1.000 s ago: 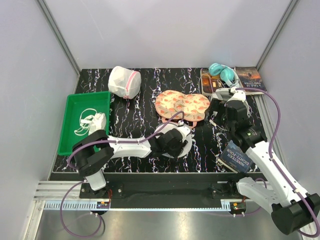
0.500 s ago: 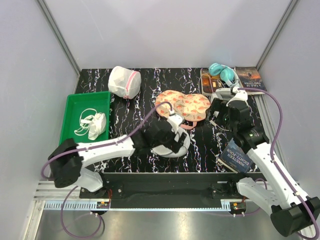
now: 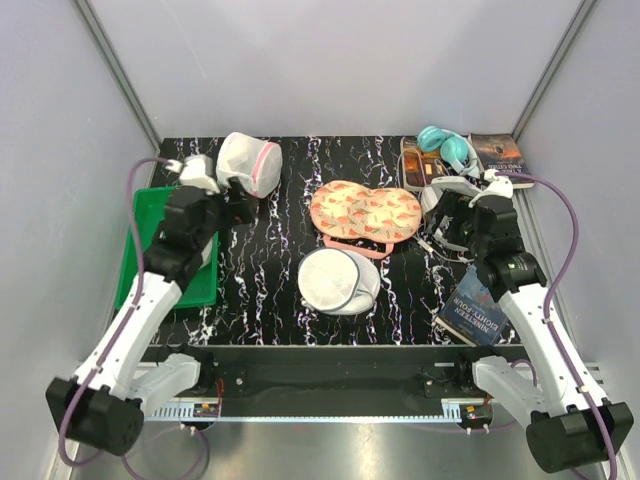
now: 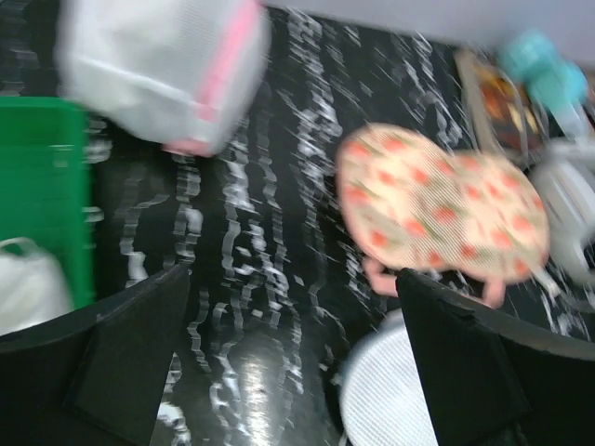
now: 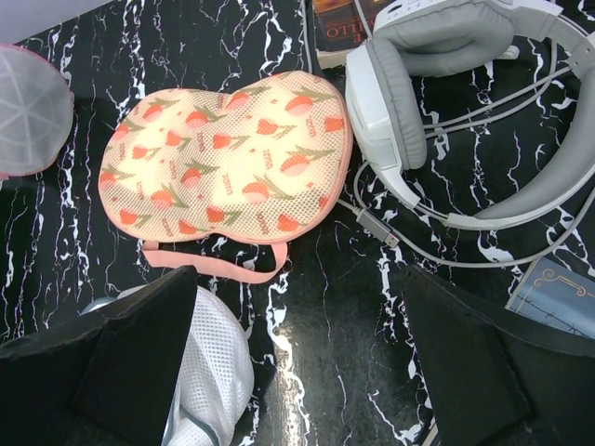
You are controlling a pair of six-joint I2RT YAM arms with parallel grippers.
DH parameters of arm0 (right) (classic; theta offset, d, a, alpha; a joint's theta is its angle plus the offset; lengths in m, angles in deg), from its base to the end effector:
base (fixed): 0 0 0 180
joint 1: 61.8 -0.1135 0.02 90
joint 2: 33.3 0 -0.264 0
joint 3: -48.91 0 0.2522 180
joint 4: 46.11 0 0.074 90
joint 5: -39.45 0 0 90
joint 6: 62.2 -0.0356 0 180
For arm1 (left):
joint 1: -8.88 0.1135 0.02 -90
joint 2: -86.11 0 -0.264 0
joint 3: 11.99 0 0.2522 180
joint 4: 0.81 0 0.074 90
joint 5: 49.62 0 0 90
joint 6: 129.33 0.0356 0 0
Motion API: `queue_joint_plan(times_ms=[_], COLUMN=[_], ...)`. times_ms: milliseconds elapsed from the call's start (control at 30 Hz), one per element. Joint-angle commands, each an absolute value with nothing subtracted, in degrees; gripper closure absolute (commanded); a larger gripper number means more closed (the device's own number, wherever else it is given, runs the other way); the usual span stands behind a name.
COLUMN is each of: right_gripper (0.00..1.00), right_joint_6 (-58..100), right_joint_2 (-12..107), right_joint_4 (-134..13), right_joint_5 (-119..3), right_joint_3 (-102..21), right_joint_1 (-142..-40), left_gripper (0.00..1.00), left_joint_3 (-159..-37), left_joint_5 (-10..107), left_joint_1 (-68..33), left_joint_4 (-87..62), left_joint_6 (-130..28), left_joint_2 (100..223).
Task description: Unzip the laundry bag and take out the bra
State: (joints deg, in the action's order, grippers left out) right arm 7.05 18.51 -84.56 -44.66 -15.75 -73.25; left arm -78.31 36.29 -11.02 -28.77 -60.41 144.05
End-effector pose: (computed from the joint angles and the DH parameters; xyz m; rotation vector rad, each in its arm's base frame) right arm 0.1980 0.0364 0.3298 0.2293 2.0112 0.2533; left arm 0.2195 -0.0768 0.3373 -0.0686 1.9322 -0.4128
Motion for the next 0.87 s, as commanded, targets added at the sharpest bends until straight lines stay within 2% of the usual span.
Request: queue_joint_plan(times_ms=[0, 433, 833], right_gripper=[0.0, 0.0, 0.0], right_joint_6=[8.29, 8.37, 8.72], right_joint_2=[17.41, 17.58, 17.94], right_joint_4=[-81.93, -81.4, -80.79], right_joint_5=[-47.91, -50.38, -51.87], right_joint_3=[-15.65, -14.6, -14.25], right_joint_1=[-70.69, -68.66, -68.48], left_gripper=[0.01, 0.01, 0.01], left_joint_3=[-78.92, -83.23, -84.11], left_joint_5=[39.95, 33.01, 34.67], left_joint_1=[-2.91, -1.84, -1.84], left_joint_4=[-33.28, -40.94, -42.08], left_joint_6=[-63.5, -60.69, -59.46], left_joint_2=[137.98, 133.14, 133.22])
